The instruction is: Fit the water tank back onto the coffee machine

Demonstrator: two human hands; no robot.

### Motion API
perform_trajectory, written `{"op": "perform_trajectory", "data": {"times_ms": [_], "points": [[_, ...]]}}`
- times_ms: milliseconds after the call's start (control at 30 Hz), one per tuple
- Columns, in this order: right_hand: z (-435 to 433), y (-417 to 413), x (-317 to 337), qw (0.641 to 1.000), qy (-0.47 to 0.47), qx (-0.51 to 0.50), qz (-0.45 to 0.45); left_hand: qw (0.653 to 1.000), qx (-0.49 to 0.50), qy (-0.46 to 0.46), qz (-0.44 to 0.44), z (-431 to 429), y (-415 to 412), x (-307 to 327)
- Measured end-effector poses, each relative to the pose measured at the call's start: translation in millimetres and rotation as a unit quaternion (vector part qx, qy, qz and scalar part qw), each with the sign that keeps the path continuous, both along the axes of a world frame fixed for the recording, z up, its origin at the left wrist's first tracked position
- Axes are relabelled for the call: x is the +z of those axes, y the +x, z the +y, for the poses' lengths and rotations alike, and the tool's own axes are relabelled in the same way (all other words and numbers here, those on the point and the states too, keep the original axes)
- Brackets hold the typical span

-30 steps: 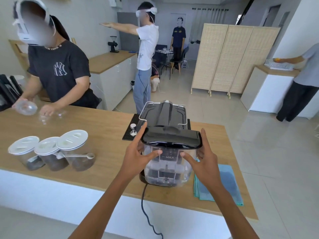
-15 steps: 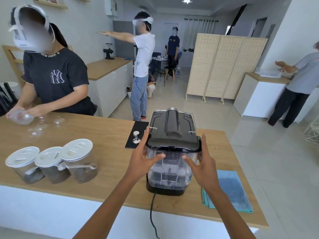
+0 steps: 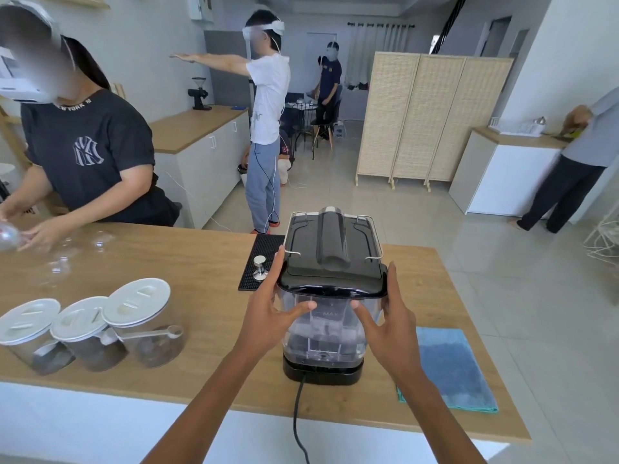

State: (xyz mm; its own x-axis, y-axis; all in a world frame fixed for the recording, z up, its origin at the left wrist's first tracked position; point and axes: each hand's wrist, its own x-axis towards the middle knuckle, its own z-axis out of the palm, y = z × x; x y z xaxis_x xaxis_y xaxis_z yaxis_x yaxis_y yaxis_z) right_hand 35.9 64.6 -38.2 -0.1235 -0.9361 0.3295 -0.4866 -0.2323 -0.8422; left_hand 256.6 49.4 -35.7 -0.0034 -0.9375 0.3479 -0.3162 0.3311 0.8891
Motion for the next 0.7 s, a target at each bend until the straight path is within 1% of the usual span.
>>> {"op": "perform_trajectory", "data": {"times_ms": [233, 400, 567, 600, 667, 700], "points": [[1.2, 3.3, -17.7, 1.0, -0.001, -0.013, 0.018, 1.0, 0.002, 0.015, -0.01, 0.0, -0.6, -18.7], [-0.2, 3.9, -23.0, 0.999, 0.019, -0.03, 0.005, 0.999, -0.006, 0.037, -0.015, -4.6, 2.8, -26.1], [1.5, 6.4, -21.4, 0.999, 0.01, -0.031, 0.002, 0.998, -0.017, 0.053, 0.011, -0.5, 0.2, -28.9], [0.4, 5.3, -23.2, 1.0, 0.008, -0.03, 0.004, 0.998, -0.017, 0.057, 0.005, 0.1, 0.2, -30.8], [2.4, 0.2, -37.7, 0.999, 0.008, -0.039, 0.023, 0.997, 0.004, 0.061, -0.048, 0.6, 8.1, -45.8], [8.8, -0.9, -47.4, 0.997, 0.021, -0.05, 0.053, 0.993, 0.016, 0.063, -0.1, 4.0, 14.0, -56.0]]}}
